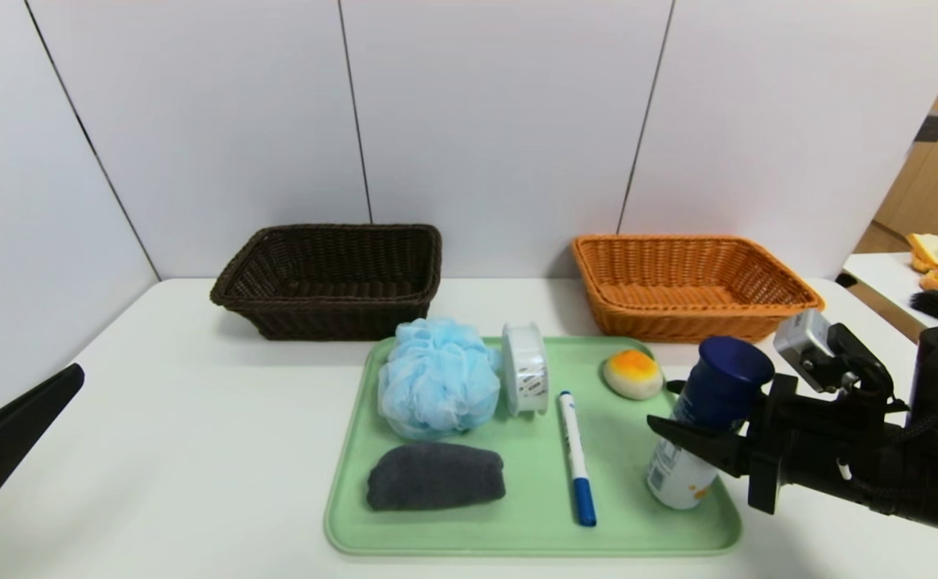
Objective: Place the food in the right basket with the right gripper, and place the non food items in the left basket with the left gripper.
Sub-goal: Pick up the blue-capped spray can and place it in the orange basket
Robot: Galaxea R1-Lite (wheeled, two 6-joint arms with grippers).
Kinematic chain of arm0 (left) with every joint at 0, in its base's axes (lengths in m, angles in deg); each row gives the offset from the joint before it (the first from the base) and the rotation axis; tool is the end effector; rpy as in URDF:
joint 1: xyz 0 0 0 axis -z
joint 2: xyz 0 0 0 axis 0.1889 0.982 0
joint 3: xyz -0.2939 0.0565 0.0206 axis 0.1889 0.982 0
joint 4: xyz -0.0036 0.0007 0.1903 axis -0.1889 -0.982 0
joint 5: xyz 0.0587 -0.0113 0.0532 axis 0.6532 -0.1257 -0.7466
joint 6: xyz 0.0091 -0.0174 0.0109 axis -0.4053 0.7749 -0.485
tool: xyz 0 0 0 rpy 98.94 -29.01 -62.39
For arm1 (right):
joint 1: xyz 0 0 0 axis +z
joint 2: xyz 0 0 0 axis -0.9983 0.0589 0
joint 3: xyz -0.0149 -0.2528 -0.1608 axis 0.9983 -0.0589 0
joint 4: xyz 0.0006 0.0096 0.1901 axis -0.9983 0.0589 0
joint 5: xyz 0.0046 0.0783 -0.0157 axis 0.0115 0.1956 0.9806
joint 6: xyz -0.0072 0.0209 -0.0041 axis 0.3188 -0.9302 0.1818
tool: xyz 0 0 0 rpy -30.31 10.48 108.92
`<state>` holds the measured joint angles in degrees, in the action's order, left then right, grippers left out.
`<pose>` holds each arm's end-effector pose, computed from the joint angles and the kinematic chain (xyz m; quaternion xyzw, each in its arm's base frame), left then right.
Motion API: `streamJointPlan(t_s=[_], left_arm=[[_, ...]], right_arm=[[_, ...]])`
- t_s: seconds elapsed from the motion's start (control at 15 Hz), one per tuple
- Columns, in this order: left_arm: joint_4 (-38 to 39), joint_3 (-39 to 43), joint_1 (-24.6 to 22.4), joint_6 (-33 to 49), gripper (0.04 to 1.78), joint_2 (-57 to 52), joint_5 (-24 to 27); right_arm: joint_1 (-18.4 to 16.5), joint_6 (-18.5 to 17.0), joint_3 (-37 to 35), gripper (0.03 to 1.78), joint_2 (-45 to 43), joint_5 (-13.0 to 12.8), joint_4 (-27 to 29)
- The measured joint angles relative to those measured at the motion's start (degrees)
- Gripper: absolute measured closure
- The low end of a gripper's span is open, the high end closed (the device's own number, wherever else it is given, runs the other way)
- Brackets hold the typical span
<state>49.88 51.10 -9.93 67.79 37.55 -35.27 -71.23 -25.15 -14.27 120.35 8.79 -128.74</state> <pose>0.0675 -0.0043 0.2121 -0.0004 -0.0254 -0.0774 0.9967 0.2019 0.0675 0.1300 -0.0549 0.1158 0.3979 0.9084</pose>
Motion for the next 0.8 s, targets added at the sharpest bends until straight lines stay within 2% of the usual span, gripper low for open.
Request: streamJointPlan(t_s=[0.13, 0.27, 0.4, 0.53, 0.67, 0.8], left_arm=[[-0.18, 0.22, 0.0, 0.05, 0.13, -0.06, 0.1], [-0.27, 0.3, 0.0, 0.0, 0.13, -0.09, 0.11], [-0.18, 0.3, 0.0, 0.13, 0.13, -0.15, -0.01], [0.12, 0.3, 0.0, 0.35, 0.13, -0.34, -0.11], [-0.02, 0.3, 0.0, 0.35, 0.13, -0.72, -0.11], [-0.02, 0.28, 0.0, 0.44, 0.13, -0.94, -0.12]], right_arm=[[0.83, -2.05, 0.06, 1.01, -0.78, 0.12, 0.2], [2.77, -7.36, 1.88, 1.04, -3.49, 0.22, 0.4], [3.67, -12.2, 6.69, 1.04, -6.57, 0.01, 1.18], [3.23, -15.12, 13.95, 1.04, -9.19, -1.27, 4.92], [0.67, -16.29, 22.8, 1.04, -10.79, -4.05, 12.24], [-5.51, -16.45, 31.56, 1.04, -9.81, -6.14, 17.91]])
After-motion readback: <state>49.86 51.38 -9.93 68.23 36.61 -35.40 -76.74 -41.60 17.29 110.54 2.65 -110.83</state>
